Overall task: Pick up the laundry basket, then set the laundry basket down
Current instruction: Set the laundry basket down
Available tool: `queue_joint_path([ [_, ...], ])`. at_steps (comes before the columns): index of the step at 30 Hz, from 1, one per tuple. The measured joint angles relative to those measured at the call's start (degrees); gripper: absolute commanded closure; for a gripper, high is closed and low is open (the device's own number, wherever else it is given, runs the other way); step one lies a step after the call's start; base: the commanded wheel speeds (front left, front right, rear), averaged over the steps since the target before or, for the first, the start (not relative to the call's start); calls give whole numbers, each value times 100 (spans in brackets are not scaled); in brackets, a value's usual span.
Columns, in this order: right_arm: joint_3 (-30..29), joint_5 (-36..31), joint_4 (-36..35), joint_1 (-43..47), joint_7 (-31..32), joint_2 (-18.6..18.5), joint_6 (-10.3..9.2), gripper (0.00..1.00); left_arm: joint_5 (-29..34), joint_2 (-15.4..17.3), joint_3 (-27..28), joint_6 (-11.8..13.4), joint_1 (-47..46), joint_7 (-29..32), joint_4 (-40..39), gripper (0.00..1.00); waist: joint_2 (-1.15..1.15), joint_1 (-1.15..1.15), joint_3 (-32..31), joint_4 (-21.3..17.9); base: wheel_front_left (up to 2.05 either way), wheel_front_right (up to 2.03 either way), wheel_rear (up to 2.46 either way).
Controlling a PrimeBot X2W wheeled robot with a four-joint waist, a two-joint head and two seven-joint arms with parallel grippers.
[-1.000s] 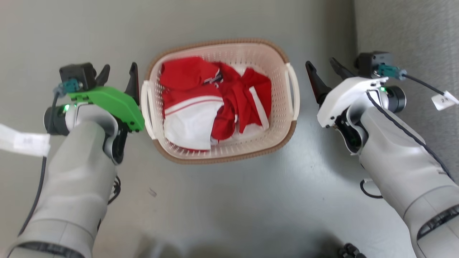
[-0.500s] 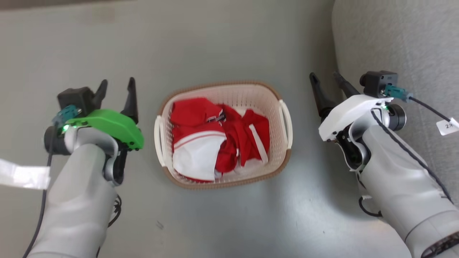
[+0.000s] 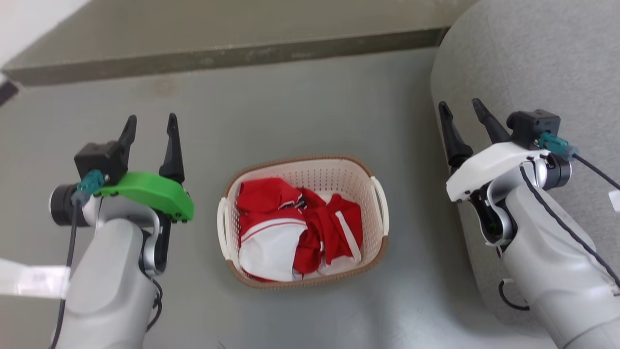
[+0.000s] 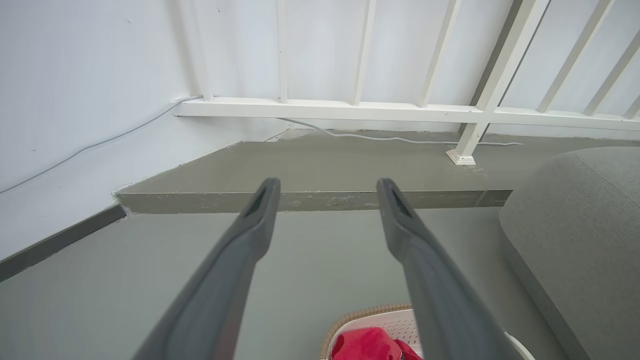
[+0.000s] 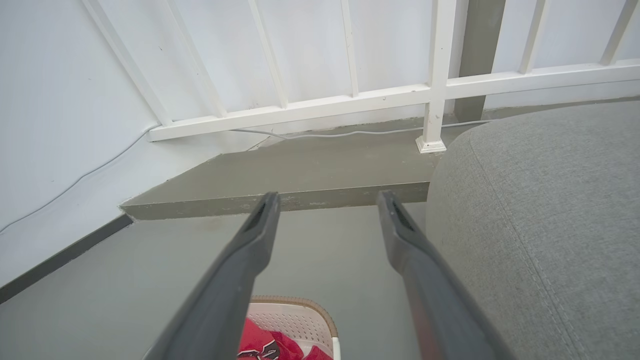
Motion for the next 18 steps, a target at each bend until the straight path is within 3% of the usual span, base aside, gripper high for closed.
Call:
queue_joint_path([
  [18,-354,-575,-1087,1026,1,-35,-246,0,326,27,113,202,1312,-1,-1016,0,0,0,-736,-68,0,0,0],
])
